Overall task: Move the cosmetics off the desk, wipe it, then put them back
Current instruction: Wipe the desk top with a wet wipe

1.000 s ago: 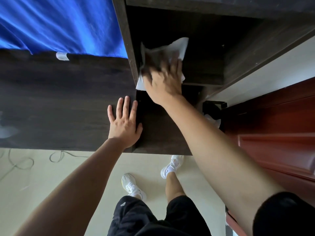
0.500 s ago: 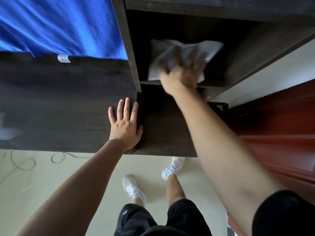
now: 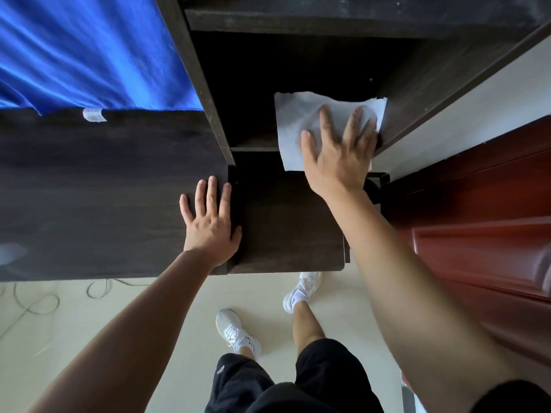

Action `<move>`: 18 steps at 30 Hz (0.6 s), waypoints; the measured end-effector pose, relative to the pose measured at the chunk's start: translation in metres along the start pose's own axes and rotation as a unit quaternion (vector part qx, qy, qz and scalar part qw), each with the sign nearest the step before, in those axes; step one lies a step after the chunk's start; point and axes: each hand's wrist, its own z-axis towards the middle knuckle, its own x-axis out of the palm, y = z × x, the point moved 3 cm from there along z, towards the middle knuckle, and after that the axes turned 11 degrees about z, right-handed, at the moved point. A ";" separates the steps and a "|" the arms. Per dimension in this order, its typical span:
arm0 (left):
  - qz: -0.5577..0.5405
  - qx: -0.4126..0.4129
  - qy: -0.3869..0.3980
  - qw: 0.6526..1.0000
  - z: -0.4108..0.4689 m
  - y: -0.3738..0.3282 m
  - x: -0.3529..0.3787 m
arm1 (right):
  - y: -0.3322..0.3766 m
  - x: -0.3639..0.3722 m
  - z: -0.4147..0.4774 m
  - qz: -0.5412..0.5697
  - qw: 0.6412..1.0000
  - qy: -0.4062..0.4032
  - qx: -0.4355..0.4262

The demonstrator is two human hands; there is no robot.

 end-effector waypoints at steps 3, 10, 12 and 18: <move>0.004 -0.002 0.005 1.000 0.000 0.000 0.001 | 0.039 0.008 0.021 0.029 1.000 0.008 0.002; -0.006 -0.001 0.006 1.000 0.000 0.001 0.001 | 0.103 0.027 0.006 -0.005 0.977 0.061 -0.202; -0.010 0.000 0.006 1.000 0.000 0.000 0.001 | 0.076 0.020 -0.003 0.012 0.977 0.037 -0.208; -0.028 0.011 -0.010 0.999 0.001 0.001 0.000 | 0.022 0.004 0.013 0.043 0.999 0.004 -0.033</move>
